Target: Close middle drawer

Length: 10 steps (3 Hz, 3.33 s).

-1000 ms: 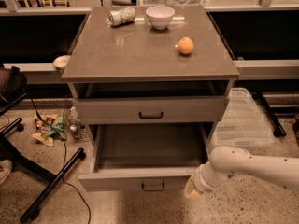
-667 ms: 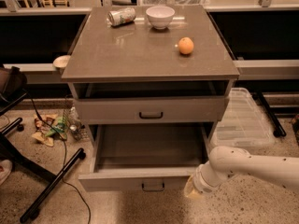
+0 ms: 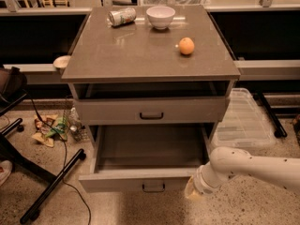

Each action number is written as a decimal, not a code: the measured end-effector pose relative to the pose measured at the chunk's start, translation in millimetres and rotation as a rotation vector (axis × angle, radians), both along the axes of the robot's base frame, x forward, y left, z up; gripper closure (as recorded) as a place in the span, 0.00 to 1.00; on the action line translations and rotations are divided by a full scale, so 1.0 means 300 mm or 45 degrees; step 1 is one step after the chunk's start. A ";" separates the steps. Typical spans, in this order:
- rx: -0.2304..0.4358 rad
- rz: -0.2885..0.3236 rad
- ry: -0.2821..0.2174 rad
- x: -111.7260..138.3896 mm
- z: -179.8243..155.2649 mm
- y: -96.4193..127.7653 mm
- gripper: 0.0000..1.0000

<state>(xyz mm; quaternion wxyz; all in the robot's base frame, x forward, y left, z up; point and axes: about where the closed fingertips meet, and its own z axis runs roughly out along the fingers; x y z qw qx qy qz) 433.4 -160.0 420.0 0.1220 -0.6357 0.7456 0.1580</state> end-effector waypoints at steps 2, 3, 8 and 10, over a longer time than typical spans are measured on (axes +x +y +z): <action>0.040 0.046 -0.069 0.062 -0.018 0.003 0.12; 0.054 0.049 -0.083 0.072 -0.023 0.001 0.00; 0.191 0.058 -0.271 0.488 0.033 -0.060 0.00; 0.216 0.017 -0.287 0.553 0.048 -0.100 0.00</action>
Offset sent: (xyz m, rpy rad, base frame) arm 0.0441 -0.0022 -0.0092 0.0668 -0.1082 0.0544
